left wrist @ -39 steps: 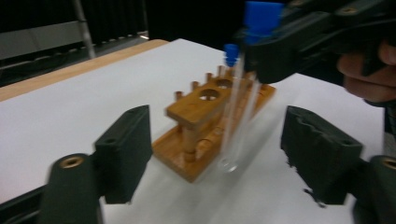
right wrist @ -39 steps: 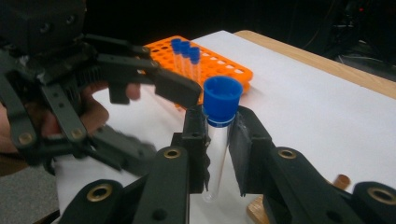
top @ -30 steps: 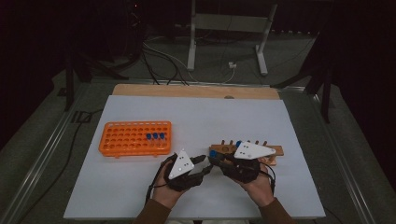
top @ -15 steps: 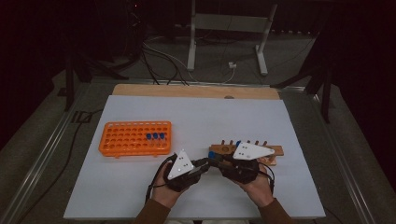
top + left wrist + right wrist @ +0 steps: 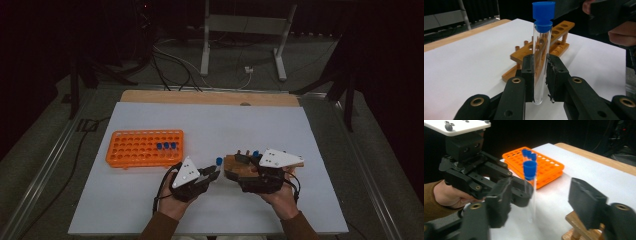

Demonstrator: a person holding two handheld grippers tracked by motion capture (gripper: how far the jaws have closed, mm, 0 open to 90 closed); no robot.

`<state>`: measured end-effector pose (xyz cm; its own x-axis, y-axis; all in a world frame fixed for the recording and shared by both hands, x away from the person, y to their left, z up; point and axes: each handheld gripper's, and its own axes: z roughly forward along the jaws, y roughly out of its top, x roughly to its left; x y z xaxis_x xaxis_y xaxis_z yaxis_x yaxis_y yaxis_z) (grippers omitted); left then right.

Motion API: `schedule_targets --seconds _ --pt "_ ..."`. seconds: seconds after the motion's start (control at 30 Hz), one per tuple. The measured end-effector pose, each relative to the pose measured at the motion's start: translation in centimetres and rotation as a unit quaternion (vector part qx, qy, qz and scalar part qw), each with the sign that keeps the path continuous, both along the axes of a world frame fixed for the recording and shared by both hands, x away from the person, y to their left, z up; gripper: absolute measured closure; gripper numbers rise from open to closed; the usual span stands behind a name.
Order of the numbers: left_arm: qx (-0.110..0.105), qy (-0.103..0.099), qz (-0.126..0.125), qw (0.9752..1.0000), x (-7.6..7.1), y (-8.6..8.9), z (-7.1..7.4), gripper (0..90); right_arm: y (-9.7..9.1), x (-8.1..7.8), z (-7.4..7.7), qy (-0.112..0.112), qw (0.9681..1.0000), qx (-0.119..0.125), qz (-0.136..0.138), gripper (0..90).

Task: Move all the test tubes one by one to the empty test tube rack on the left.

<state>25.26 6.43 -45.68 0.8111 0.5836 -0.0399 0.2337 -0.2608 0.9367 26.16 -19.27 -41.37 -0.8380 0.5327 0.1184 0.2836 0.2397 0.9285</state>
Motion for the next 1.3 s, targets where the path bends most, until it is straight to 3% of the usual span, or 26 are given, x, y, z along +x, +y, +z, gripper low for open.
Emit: schedule_targets --seconds 0.13,0.37,0.93,1.3 --pt "-0.006 -0.002 0.011 0.9999 0.2 0.9 0.3 78.6 -0.3 0.1 0.3 -0.012 0.9996 -0.008 -0.024 15.0" --pt "-0.016 -0.006 0.038 0.9991 0.6 2.9 0.7 78.6 -0.9 0.5 0.2 -0.012 0.9986 -0.017 -0.048 4.0" --pt "-0.043 -0.02 0.111 0.9927 1.2 7.9 1.9 78.6 -3.4 1.3 0.3 -0.017 0.995 -0.013 -0.098 0.0" --pt "-0.039 -0.023 0.14 0.9891 1.5 10.0 1.8 78.5 -4.4 1.4 0.7 -0.023 0.9926 0.001 -0.119 0.0"
